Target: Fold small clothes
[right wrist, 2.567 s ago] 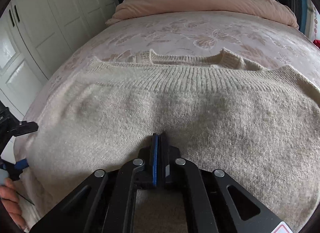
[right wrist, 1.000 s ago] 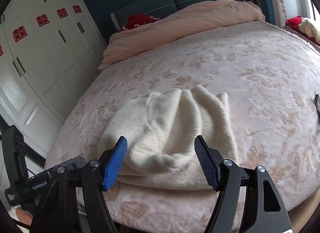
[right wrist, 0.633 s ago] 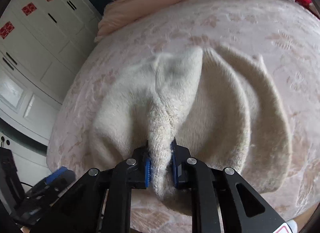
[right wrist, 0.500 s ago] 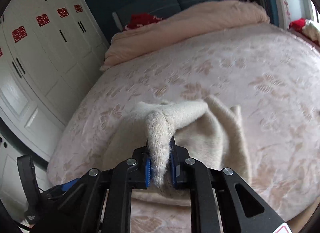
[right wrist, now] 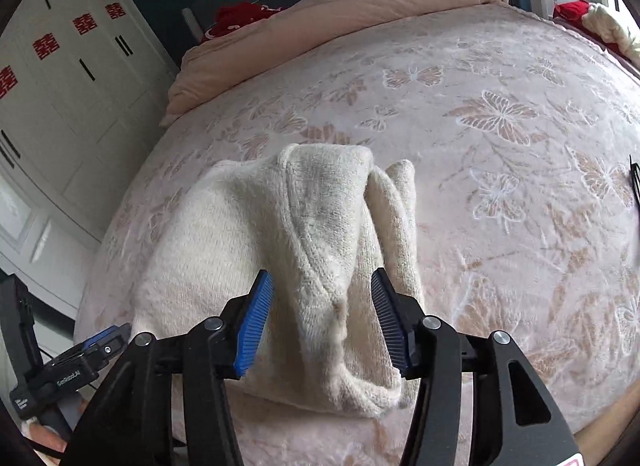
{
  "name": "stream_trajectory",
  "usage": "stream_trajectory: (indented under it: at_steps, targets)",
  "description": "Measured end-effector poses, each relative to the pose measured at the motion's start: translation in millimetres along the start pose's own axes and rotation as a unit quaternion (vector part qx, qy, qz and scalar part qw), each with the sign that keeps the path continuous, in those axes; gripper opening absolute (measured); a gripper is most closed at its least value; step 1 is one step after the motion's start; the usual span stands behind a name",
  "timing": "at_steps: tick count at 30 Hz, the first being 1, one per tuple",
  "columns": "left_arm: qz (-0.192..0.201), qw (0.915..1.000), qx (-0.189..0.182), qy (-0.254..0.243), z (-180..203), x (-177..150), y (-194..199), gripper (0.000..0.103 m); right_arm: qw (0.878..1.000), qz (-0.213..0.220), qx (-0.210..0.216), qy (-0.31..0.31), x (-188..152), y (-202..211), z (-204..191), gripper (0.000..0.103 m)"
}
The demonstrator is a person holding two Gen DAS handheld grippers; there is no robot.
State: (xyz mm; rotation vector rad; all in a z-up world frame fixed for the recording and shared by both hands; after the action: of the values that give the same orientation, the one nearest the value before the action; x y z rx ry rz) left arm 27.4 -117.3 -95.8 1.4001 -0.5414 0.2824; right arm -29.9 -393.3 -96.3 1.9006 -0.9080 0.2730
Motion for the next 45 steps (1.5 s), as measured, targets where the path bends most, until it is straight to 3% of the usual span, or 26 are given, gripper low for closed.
stream_trajectory:
  at_steps: [2,5,6,7,8,10,13,15,17,19,20,21,22,25,28,30,33,34,36,38,39,40,41,42,45]
  targets:
    - [0.017,0.9995,-0.024,0.015,-2,5,12,0.080,1.000,-0.018,0.000,-0.016,-8,-12,6,0.056]
    - [0.012,0.9987,-0.050,0.000,8,4,15,0.083,0.997,-0.038,0.040,-0.057,-22,-39,18,0.055]
    - [0.000,0.9985,-0.052,-0.017,15,0,8,0.083,0.995,-0.038,0.056,-0.069,-25,-44,19,0.051]
    - [-0.011,0.9982,-0.049,-0.031,19,-5,0,0.082,0.994,-0.038,0.064,-0.079,-26,-48,19,0.027]
    - [-0.022,0.9979,-0.041,-0.046,23,-11,-10,0.079,0.993,-0.042,0.073,-0.080,-23,-49,17,0.019]
    - [-0.045,0.9967,-0.020,-0.065,25,-22,-30,0.060,0.995,-0.028,0.076,-0.059,-9,-35,4,0.016]
    - [-0.067,0.9967,0.002,-0.045,14,-27,-46,0.043,0.997,0.020,0.078,0.013,19,12,-32,0.014]
    - [-0.067,0.9976,-0.014,-0.015,7,-23,-46,0.041,0.996,0.045,0.070,0.041,27,36,-44,0.014]
    - [-0.052,0.9985,-0.007,-0.012,7,-20,-44,0.041,0.996,0.058,0.029,0.066,21,41,-37,0.014]
    - [-0.057,0.9978,0.018,-0.027,13,-22,-54,0.041,0.998,0.001,-0.033,0.050,-1,4,3,0.014]
    - [-0.069,0.9970,0.026,-0.024,14,-26,-62,0.041,0.998,-0.047,-0.039,0.018,-18,-24,29,0.015]
    - [-0.077,0.9965,0.027,-0.019,12,-28,-66,0.042,0.998,-0.058,-0.036,0.001,-32,-37,44,0.015]
    - [-0.070,0.9969,0.028,-0.020,13,-29,-63,0.042,0.999,-0.033,-0.033,0.006,-35,-33,43,0.017]
    - [-0.057,0.9975,0.014,-0.039,15,-25,-43,0.044,0.999,-0.019,-0.026,-0.001,-24,-13,28,0.027]
    - [-0.043,0.9978,-0.022,-0.045,13,-15,-3,0.046,0.999,0.006,-0.039,0.010,-19,13,18,0.027]
    - [-0.020,0.9980,-0.042,-0.043,18,-5,19,0.054,0.998,0.042,-0.044,0.013,-15,35,12,0.027]
    - [0.024,0.9963,-0.074,-0.037,41,24,46,0.056,0.998,0.059,-0.001,0.022,-6,47,-10,0.018]
    - [0.038,0.9941,-0.094,-0.039,54,35,50,0.056,0.998,0.056,0.012,0.035,-2,43,-22,0.014]
    - [0.059,0.9920,-0.099,-0.052,81,52,46,0.056,0.997,0.042,0.021,0.065,2,29,-38,0.011]
    - [0.049,0.9932,-0.077,-0.072,106,63,13,0.056,0.998,0.015,0.013,0.066,3,1,-32,0.010]
    - [0.030,0.9949,-0.053,-0.080,114,63,-12,0.056,0.998,-0.007,-0.022,0.062,0,-19,-15,0.010]
    - [-0.006,0.9958,-0.031,-0.085,118,60,-45,0.055,0.996,-0.033,-0.063,0.059,-9,-39,4,0.000]
    - [-0.032,0.9961,-0.015,-0.081,118,55,-72,0.054,0.995,-0.055,-0.068,0.045,-16,-54,24,0.000]
    - [-0.038,0.9959,-0.003,-0.082,118,49,-81,0.053,0.998,-0.044,-0.047,0.026,-17,-51,30,0.000]
    - [0.004,0.9928,0.032,-0.115,129,44,-67,0.054,0.999,0.005,-0.023,0.030,-1,-15,3,0.000]
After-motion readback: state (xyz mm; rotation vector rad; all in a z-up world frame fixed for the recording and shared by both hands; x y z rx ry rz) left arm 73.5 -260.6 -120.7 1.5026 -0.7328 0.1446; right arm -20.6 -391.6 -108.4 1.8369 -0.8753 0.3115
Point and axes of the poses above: each gripper's, at about its wrist camera, not at the fingertips, and y roughly against the way its jaws point, z to its right, x to its top, the point moved 3 cm from there along -y, roughly the way its jaws point, and after that the axes turned 11 degrees about x, right-handed, at the moved point
